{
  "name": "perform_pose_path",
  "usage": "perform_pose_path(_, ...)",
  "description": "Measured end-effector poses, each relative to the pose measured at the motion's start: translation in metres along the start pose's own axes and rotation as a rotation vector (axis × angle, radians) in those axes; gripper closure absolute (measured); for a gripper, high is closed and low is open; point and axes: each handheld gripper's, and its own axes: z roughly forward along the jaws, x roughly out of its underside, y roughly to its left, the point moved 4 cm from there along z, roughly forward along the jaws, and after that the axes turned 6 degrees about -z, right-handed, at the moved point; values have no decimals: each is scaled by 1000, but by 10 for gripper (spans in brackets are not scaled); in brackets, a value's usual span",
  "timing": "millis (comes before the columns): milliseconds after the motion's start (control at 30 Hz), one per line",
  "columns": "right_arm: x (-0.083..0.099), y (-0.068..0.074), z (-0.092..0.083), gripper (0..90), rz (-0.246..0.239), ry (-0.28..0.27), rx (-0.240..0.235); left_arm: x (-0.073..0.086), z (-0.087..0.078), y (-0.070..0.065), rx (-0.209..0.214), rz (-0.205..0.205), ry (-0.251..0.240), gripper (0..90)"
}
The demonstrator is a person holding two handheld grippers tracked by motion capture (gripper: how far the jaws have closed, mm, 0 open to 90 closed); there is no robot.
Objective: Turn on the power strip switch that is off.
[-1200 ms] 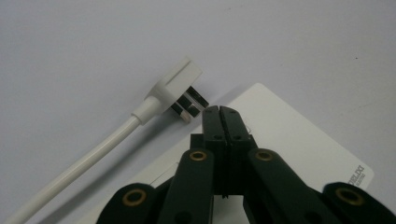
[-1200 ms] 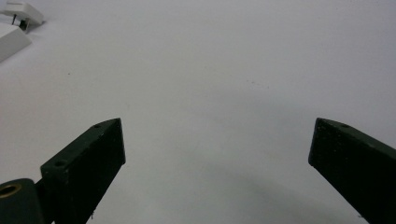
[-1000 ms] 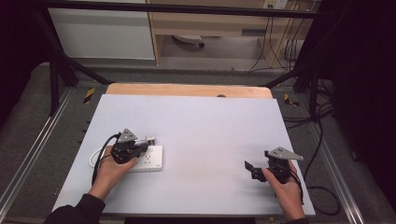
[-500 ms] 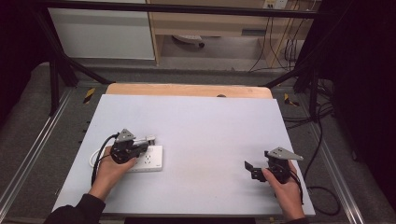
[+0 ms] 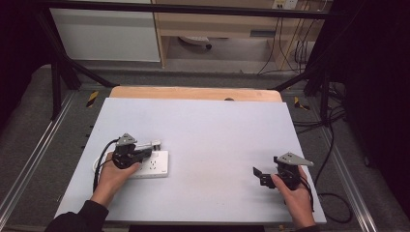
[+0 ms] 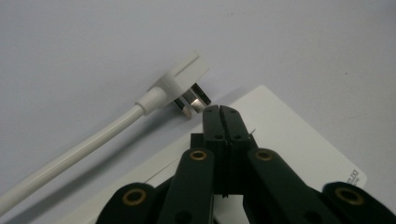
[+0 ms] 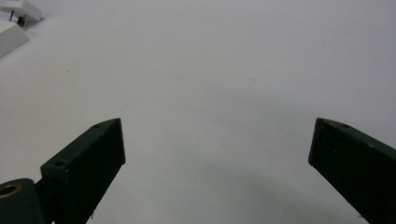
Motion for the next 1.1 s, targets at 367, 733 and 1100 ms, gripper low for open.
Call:
perform_pose_path(367, 0, 0, 0, 42, 1, 3, 0, 0, 2, -4, -17, 37, -6, 900)
perform_pose_path(733, 0, 0, 1, 42, -2, 4, 1, 0, 3, -6, -26, 69, -19, 900)
perform_pose_path(1100, 0, 0, 0, 42, -3, 3, 0, 0, 4, -6, -29, 74, -24, 900)
